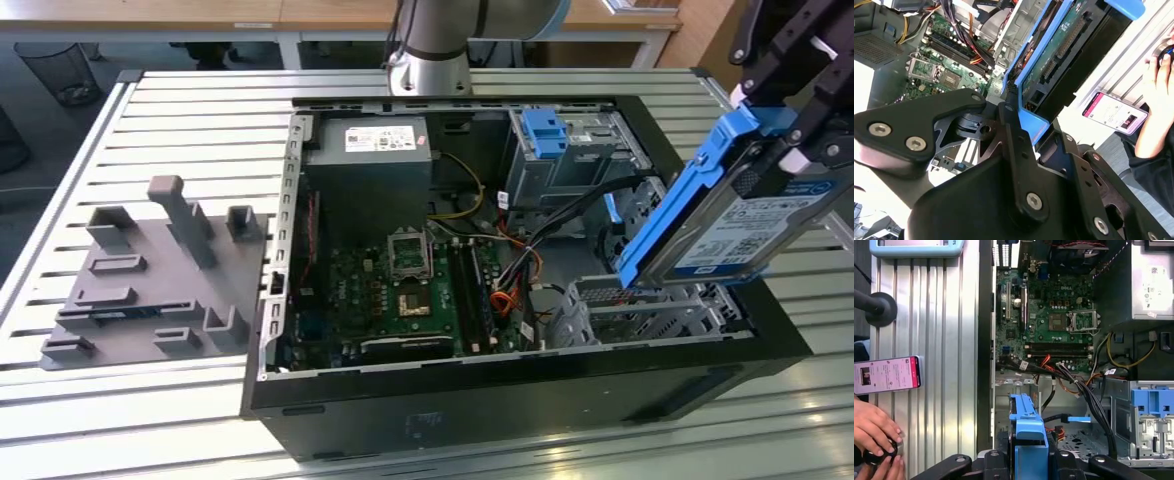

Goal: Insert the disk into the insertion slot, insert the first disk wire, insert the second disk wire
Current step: 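Insert the disk into the insertion slot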

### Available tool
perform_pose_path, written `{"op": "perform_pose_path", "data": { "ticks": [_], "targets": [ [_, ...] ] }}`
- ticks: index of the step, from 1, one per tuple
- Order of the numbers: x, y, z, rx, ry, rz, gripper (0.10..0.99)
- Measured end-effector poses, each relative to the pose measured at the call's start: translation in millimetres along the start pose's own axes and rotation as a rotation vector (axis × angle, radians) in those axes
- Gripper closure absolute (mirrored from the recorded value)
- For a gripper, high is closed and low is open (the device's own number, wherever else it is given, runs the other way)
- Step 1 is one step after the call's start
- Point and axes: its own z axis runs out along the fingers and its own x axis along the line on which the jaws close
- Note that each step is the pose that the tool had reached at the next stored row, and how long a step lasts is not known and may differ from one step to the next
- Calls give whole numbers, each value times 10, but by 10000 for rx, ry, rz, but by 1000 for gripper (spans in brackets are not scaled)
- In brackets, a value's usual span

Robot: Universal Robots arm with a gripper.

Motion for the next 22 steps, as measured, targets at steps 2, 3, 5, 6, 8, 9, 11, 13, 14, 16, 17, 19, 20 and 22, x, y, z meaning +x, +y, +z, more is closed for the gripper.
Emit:
{"op": "perform_pose_path", "data": {
  "ticks": [2,3,5,6,8,9,11,13,14,16,17,19,20,22],
  "targets": [
    [-7,9,13,0,-4,0,722],
    [-11,13,24,0,-7,0,722],
    [-17,19,49,0,-13,-8,722],
    [-20,20,62,-1,-17,-29,722],
    [-26,21,77,-6,-27,-149,722],
    [-32,22,86,-7,-33,-199,722],
    [-38,22,107,-9,-63,-227,722],
    [-41,22,123,-9,-87,-228,722],
    [-42,22,132,-9,-97,-229,722],
    [-42,22,153,-9,-110,-237,722],
    [-42,22,163,-9,-111,-239,722],
    [-41,22,181,-10,-112,-241,722],
    [-41,22,188,-10,-112,-241,722],
    [-41,22,200,-9,-113,-241,722]
  ]
}}
